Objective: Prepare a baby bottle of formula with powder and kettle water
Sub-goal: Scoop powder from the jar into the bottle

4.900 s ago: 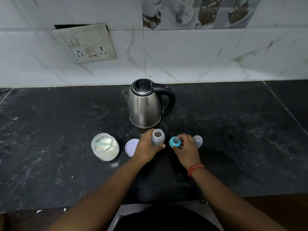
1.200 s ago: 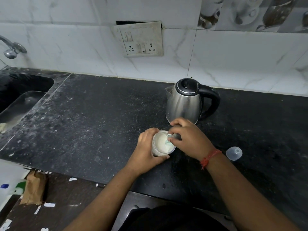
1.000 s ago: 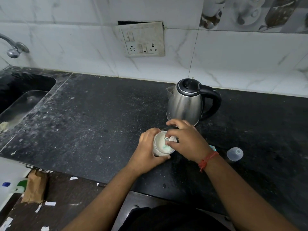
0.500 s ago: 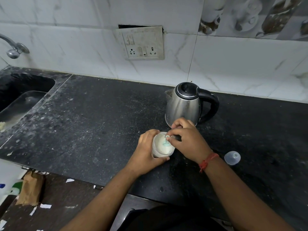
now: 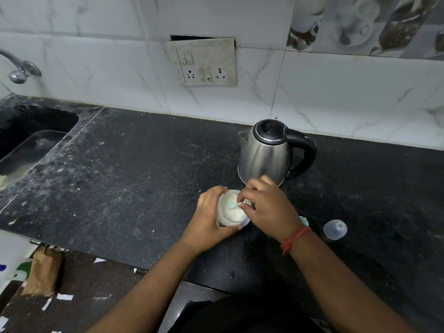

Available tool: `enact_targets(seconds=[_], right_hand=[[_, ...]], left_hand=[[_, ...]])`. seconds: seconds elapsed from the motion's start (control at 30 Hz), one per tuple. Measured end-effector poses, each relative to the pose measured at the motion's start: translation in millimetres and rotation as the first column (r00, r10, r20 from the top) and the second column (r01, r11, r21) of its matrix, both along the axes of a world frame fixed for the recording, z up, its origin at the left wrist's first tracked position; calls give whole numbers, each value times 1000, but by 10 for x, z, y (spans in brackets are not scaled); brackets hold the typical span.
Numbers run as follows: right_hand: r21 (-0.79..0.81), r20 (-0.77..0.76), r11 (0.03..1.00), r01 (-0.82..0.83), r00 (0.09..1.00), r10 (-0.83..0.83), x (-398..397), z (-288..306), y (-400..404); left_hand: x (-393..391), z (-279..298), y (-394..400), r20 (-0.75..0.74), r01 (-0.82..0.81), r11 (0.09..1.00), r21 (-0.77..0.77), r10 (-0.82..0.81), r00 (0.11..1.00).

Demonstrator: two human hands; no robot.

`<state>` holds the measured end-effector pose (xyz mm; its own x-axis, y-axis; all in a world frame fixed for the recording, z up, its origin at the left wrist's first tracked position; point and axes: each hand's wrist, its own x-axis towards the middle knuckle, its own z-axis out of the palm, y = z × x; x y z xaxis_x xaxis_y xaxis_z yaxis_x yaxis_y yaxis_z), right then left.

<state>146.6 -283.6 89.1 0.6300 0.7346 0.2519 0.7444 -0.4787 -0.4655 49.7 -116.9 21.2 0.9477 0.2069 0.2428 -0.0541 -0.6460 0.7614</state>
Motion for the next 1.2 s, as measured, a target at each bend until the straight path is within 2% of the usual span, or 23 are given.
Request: enact_targets(seconds=[0.33, 0.5, 0.77, 0.93, 1.03, 1.13, 1.2], right_hand=[[-7, -41, 993, 121, 992, -121, 20, -100, 40], [-32, -137, 988, 150, 979, -153, 43, -115, 38], [147, -518, 916, 373, 818, -250, 129, -75, 26], [140, -556, 881, 451, 772, -307, 177, -104, 3], [163, -661, 863, 478, 703, -264, 182, -144, 6], [176, -623, 854, 489, 727, -288, 186, -181, 46], [182, -642, 846, 502, 712, -284, 190, -192, 63]], left_hand=[[13, 11, -16, 28, -3, 1000, 1, 3, 1000], [33, 7, -7, 29, -8, 1000, 10, 7, 1000], [73, -79, 41, -6, -41, 999, 26, 41, 999], [91, -112, 43, -13, -58, 998, 22, 59, 998], [98, -122, 41, -20, -69, 998, 15, 69, 997], [97, -120, 37, -21, -70, 998, 11, 70, 997], [98, -111, 34, -21, -69, 998, 7, 69, 997]])
